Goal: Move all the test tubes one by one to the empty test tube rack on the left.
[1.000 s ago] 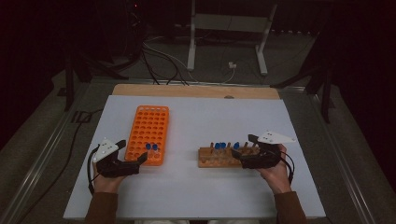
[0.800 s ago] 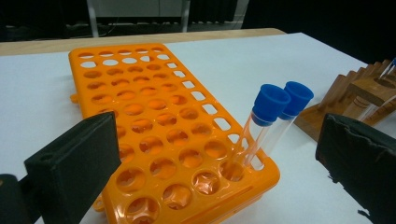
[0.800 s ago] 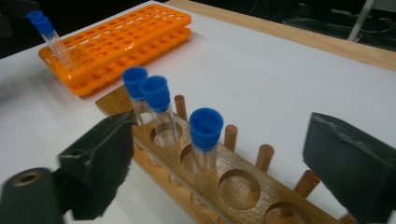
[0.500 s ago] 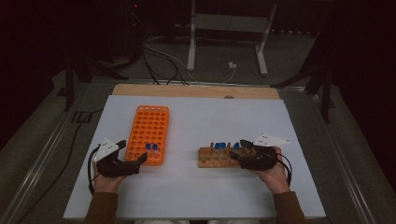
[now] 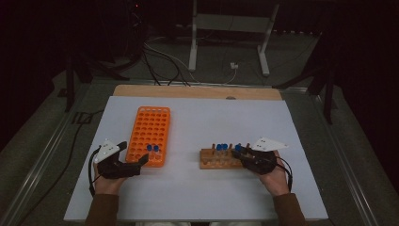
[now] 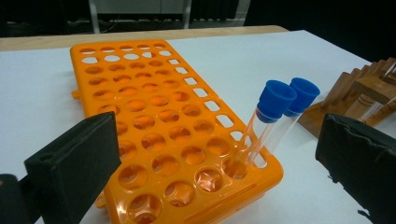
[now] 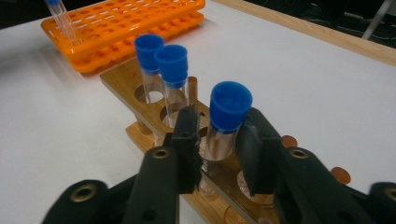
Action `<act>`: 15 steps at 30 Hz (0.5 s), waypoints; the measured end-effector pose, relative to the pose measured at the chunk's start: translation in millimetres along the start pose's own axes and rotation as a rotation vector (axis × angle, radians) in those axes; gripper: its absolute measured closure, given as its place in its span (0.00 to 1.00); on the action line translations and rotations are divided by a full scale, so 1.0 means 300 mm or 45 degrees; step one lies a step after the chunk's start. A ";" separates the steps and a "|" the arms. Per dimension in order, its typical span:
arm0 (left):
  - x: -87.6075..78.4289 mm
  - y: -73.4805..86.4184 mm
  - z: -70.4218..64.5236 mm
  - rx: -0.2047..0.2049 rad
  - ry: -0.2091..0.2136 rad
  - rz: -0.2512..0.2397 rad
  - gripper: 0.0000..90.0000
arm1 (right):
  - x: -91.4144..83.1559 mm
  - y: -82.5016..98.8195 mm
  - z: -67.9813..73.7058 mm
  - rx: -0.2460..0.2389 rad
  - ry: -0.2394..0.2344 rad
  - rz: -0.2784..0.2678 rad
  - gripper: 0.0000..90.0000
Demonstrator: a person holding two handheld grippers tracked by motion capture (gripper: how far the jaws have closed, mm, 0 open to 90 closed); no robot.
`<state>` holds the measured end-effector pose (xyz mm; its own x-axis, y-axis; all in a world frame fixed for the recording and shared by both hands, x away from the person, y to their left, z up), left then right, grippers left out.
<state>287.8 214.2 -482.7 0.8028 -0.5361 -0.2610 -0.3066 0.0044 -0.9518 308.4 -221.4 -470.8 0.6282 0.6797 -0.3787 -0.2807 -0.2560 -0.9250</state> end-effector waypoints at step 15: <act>0.001 0.001 0.000 -0.001 -0.002 0.001 0.01 | 0.018 -0.005 0.019 -0.025 0.008 -0.012 0.84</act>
<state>287.8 214.0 -483.1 0.8032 -0.5350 -0.2620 -0.3077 0.0040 -0.9515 308.1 -213.2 -471.4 0.6352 0.6777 -0.3704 -0.2607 -0.2633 -0.9288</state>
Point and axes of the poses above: each handheld gripper's, and its own axes: x roughly forward along the jaws, y roughly out of its underside, z roughly to its left, the point moved 2 cm from there along x, roughly forward along the jaws, and after that the axes turned 9 degrees about -z, right-handed, at the moved point
